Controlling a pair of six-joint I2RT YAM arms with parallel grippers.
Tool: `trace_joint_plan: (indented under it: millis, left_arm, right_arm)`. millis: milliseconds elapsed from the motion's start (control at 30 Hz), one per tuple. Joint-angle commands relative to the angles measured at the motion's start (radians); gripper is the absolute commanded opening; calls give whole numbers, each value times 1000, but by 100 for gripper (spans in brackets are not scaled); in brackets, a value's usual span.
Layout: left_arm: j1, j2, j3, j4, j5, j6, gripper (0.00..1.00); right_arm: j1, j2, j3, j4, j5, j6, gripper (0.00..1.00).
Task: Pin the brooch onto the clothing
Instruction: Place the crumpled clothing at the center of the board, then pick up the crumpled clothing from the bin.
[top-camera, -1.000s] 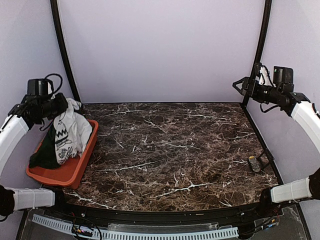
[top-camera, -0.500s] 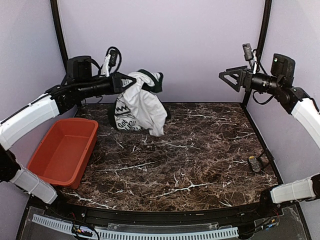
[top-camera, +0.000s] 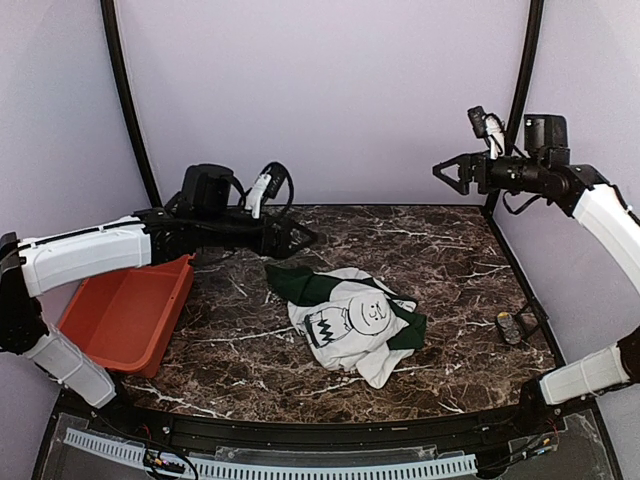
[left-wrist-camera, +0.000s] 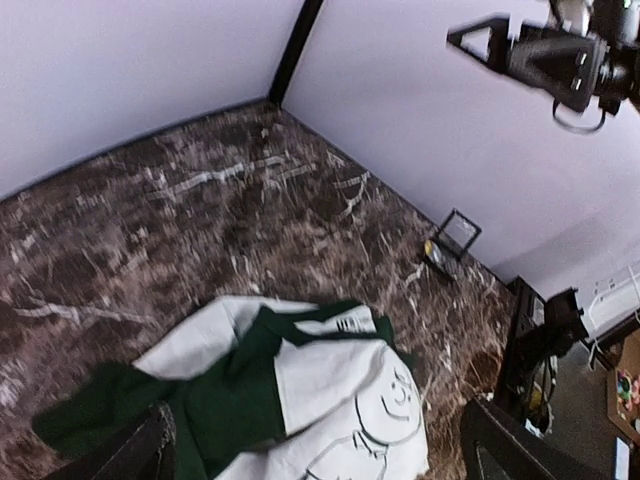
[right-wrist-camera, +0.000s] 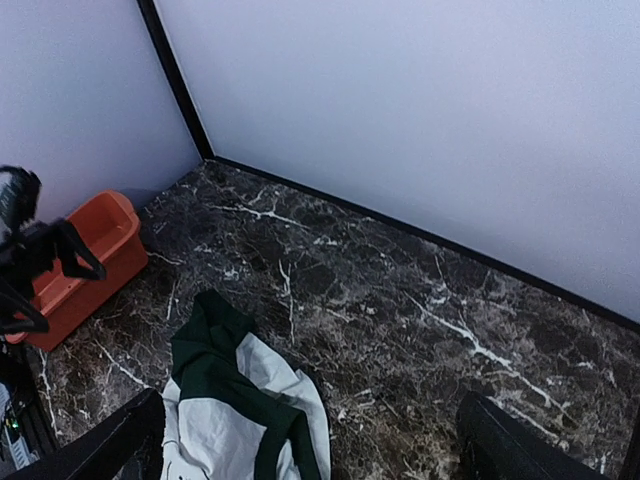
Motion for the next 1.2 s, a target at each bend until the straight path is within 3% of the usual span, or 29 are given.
trace_joint_plan:
  millis: [0, 233, 367, 600, 900, 1067, 1167]
  left_arm:
    - [61, 130, 235, -73, -118, 176, 99]
    - [69, 743, 1038, -605, 48, 401, 99]
    - [69, 965, 1261, -795, 160, 473, 99]
    - [54, 1002, 1122, -863, 234, 542, 99]
    - [52, 979, 1015, -833, 452, 505, 98]
    - [49, 899, 893, -719, 554, 445, 83]
    - [41, 885, 836, -716, 551, 462, 63]
  right_arm:
    - [55, 84, 17, -187, 160, 0, 98]
    - [100, 84, -29, -269, 273, 34, 99]
    - [101, 40, -45, -300, 291, 39, 99]
    - [105, 8, -123, -253, 274, 51, 99]
    - [143, 63, -149, -244, 314, 51, 99]
    - [154, 65, -162, -242, 326, 49, 98]
    - [163, 72, -171, -235, 316, 49, 99]
